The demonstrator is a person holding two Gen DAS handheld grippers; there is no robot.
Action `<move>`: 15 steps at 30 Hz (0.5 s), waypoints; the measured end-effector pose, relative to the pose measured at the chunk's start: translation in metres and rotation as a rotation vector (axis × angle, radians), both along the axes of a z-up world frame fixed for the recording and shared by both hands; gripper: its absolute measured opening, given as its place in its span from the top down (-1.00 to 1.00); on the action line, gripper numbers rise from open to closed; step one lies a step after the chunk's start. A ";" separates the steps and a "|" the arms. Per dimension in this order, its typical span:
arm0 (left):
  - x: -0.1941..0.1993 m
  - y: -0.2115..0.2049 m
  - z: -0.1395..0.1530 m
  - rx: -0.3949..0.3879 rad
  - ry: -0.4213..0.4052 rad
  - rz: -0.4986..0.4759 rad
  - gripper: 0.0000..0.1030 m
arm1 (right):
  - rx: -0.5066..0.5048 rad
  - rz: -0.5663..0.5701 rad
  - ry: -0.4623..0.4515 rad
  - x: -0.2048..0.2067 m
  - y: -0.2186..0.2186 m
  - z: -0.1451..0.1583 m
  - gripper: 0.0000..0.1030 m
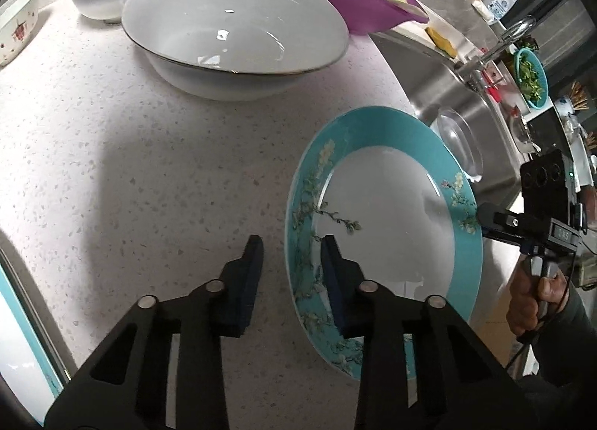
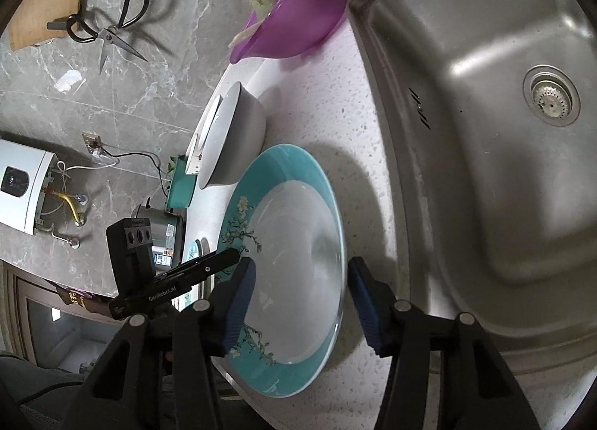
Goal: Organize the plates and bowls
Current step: 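Grasp the second teal-rimmed plate rim with the left tool while the right tool grips it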
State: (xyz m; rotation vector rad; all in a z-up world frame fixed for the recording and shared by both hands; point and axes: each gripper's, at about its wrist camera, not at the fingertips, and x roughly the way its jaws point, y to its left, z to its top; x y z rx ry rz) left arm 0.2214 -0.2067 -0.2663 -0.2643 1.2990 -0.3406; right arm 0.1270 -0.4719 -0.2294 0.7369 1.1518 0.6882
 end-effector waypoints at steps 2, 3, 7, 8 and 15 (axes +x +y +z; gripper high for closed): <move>0.001 -0.002 -0.001 -0.011 0.014 -0.008 0.58 | -0.003 0.004 0.003 0.000 0.000 -0.001 0.03; 0.000 -0.004 -0.001 -0.010 0.023 -0.012 0.70 | -0.009 0.009 0.008 0.001 0.001 -0.002 0.06; -0.003 -0.004 -0.002 -0.015 0.043 -0.009 0.75 | -0.045 0.014 0.030 0.003 -0.001 -0.005 0.43; -0.003 -0.004 -0.002 -0.022 0.050 -0.005 0.76 | -0.053 0.013 0.039 0.002 -0.003 -0.006 0.58; -0.001 0.001 -0.002 -0.038 0.085 -0.013 0.78 | -0.127 0.055 0.084 0.005 0.003 -0.008 0.81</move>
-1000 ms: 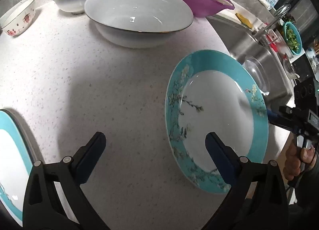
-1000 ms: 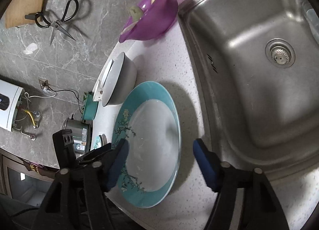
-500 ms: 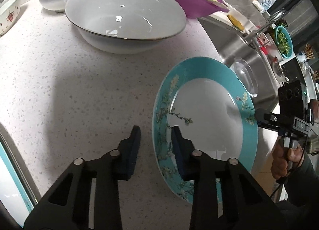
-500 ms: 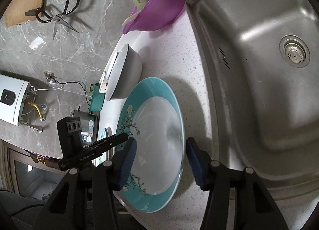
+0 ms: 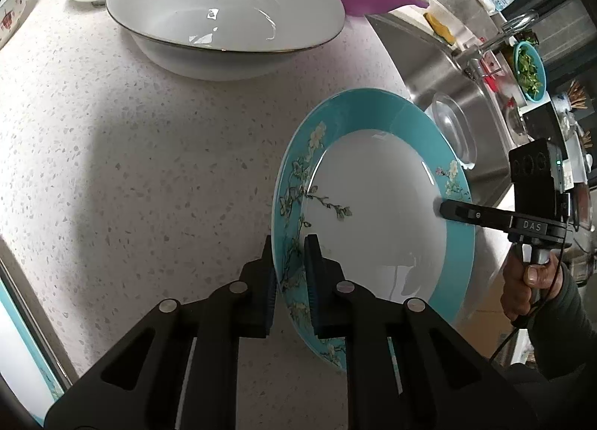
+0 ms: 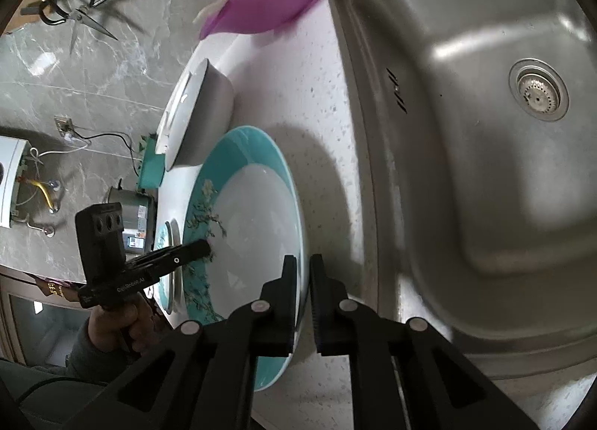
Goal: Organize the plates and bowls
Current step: 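Grasp the second teal-rimmed plate rim with the left tool while the right tool grips it, then carry the second teal plate with both tools and lower it onto the stack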
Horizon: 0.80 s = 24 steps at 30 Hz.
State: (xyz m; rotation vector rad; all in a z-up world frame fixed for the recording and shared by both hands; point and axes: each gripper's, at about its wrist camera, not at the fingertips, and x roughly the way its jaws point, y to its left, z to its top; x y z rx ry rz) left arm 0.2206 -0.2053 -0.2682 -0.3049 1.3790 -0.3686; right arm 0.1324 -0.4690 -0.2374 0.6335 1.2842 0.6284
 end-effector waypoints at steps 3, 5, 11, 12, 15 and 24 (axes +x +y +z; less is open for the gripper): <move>0.003 0.002 -0.001 -0.024 0.014 0.002 0.80 | 0.006 -0.002 0.028 0.001 -0.001 -0.002 0.83; 0.004 0.002 -0.002 -0.032 0.020 -0.001 0.81 | 0.008 0.003 0.040 0.001 -0.002 -0.002 0.83; 0.002 -0.001 -0.003 -0.034 0.024 -0.015 0.81 | 0.003 0.009 0.078 0.001 -0.004 -0.001 0.83; 0.002 -0.001 -0.003 -0.038 0.026 -0.009 0.81 | 0.002 0.012 0.079 0.001 -0.003 0.000 0.83; 0.001 0.001 -0.003 -0.047 0.021 -0.005 0.81 | 0.013 0.002 0.084 0.001 -0.003 0.003 0.83; -0.009 0.018 0.021 -0.051 -0.007 0.005 0.82 | 0.023 0.014 0.073 0.003 0.008 0.018 0.82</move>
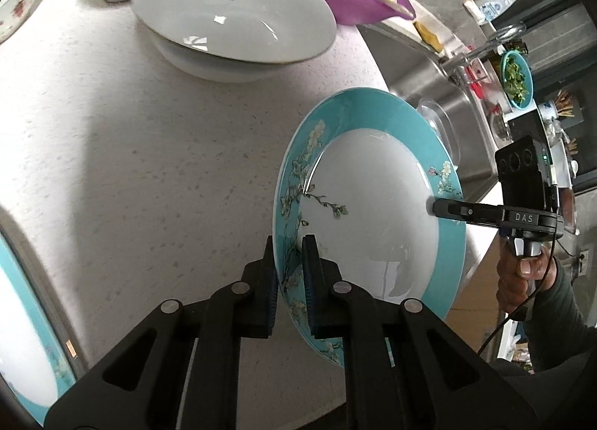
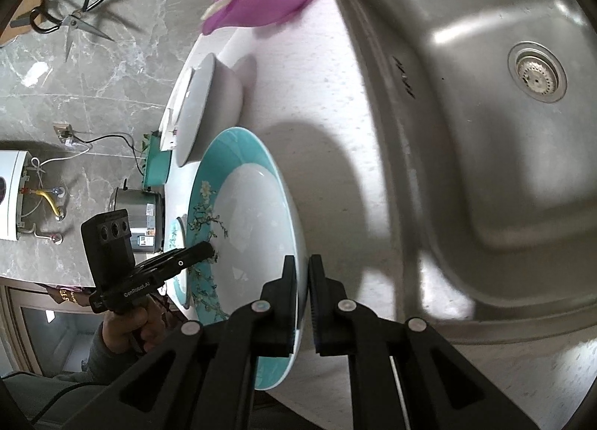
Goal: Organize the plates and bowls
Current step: 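Carry the second teal plate with both tools and lower it onto the stack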
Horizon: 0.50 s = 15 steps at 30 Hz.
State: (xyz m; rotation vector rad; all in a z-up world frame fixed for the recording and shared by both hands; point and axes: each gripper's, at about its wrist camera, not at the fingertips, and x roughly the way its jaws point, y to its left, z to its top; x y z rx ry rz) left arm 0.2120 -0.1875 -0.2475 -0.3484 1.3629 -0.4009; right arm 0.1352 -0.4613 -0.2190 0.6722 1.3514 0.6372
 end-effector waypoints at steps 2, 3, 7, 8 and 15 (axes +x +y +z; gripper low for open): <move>-0.004 0.009 0.009 -0.001 -0.011 0.012 0.82 | 0.007 0.008 -0.005 0.000 0.006 0.005 0.82; -0.007 0.014 0.013 -0.001 -0.015 0.019 0.82 | 0.012 0.014 -0.006 0.001 0.010 0.008 0.82; -0.019 0.040 0.032 0.006 -0.033 0.057 0.82 | 0.016 0.052 -0.015 0.001 0.033 0.018 0.82; -0.023 0.047 0.036 0.009 -0.037 0.069 0.82 | 0.018 0.064 -0.019 0.002 0.041 0.021 0.82; -0.049 0.108 0.062 0.024 -0.058 0.163 0.82 | 0.035 0.155 -0.037 0.005 0.102 0.038 0.82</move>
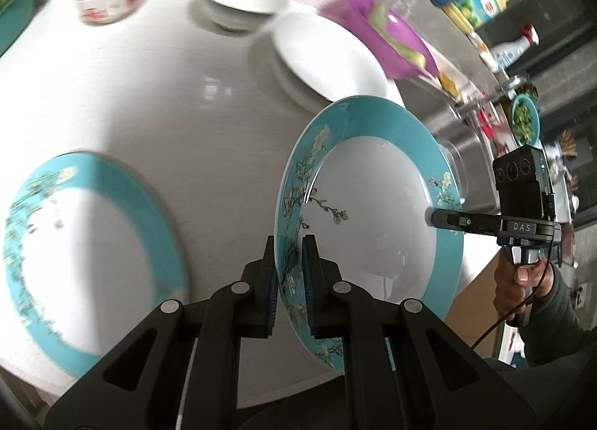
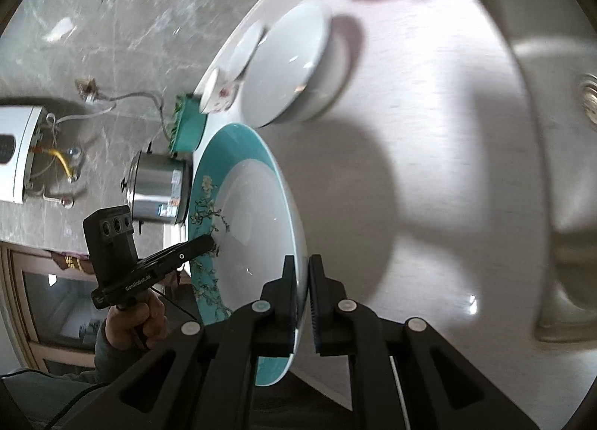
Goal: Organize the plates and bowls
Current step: 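Carry the second teal plate with both tools and lower it onto the stack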
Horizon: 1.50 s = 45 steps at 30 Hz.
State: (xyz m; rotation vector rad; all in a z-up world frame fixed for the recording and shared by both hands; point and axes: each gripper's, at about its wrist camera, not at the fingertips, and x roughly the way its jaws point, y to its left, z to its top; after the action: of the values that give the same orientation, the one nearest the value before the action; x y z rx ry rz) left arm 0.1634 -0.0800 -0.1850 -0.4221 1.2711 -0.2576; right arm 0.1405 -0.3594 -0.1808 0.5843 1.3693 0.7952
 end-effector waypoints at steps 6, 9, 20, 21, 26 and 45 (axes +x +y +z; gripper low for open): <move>-0.028 0.062 0.014 0.013 -0.015 0.085 0.82 | 0.009 0.081 -0.011 0.006 0.058 0.009 0.82; -0.043 0.097 0.015 0.018 -0.013 0.131 0.82 | 0.016 0.128 -0.012 0.008 0.087 0.010 0.81; -0.084 0.201 -0.001 0.049 0.019 0.253 0.78 | -0.004 0.252 0.002 0.013 0.194 0.001 0.81; -0.085 0.204 -0.003 0.051 0.023 0.258 0.77 | -0.009 0.262 0.002 0.013 0.202 0.000 0.81; -0.094 0.233 -0.021 0.057 0.048 0.270 0.76 | -0.033 0.284 0.015 0.012 0.230 -0.012 0.81; -0.087 0.245 -0.053 0.103 0.064 0.209 0.70 | -0.163 0.269 -0.011 0.004 0.258 -0.019 0.81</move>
State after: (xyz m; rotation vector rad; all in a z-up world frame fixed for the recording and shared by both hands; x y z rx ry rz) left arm 0.0767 0.1651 -0.2377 -0.4736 1.2858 -0.0024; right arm 0.1449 -0.1016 -0.2000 0.2710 1.5054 0.8890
